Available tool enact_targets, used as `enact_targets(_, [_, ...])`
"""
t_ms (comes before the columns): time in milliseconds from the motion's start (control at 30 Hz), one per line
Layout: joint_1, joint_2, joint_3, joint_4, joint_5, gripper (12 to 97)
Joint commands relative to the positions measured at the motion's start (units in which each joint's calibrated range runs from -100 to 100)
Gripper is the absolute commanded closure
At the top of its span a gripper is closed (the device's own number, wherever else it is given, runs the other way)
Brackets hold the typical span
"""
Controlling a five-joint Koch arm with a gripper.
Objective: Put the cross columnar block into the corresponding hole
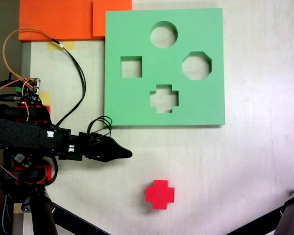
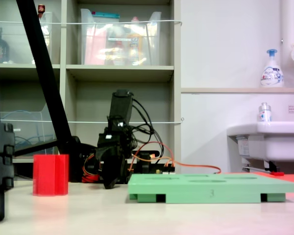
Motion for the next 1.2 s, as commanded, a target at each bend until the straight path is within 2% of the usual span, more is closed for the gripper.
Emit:
enact_targets(0, [0.2, -0.4, -1.8, -3.2, -0.3, 59.6])
enact_targets(1167, [-0.6, -0.4, -1.8, -3.1, 1.9, 58.9])
